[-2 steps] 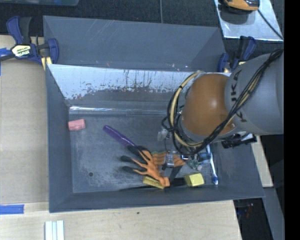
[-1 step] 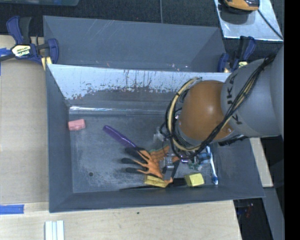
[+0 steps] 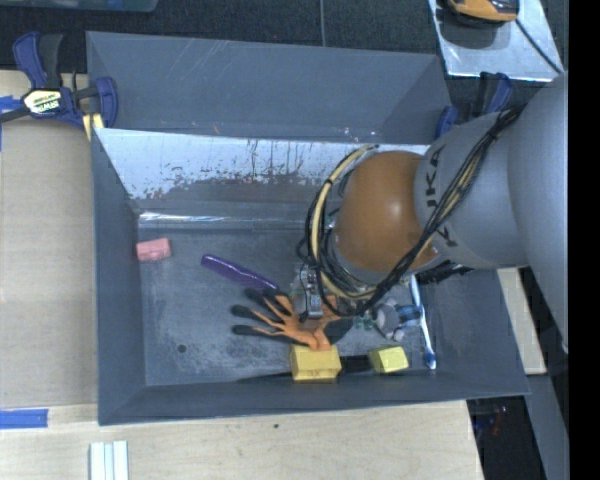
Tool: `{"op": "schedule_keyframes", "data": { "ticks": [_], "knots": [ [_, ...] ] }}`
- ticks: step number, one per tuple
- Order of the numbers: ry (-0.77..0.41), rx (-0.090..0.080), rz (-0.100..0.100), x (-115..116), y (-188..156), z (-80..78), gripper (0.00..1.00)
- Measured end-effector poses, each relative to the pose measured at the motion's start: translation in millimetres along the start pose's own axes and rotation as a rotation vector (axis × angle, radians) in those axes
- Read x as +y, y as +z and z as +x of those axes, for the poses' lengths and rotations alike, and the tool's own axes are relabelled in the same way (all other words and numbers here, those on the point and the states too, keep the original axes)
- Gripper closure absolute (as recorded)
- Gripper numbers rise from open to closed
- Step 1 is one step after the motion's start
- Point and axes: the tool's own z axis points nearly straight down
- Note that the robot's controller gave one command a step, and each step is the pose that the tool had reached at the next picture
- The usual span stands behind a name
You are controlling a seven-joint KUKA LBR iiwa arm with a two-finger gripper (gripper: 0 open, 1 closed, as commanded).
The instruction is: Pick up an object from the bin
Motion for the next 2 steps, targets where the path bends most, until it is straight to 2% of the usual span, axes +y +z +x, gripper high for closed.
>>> {"op": "schedule_keyframes", "data": {
  "ticks": [2],
  "knots": [
    [-0.001, 0.000, 0.000, 0.0, -5.0, 0.3, 1.00]
  ]
}}
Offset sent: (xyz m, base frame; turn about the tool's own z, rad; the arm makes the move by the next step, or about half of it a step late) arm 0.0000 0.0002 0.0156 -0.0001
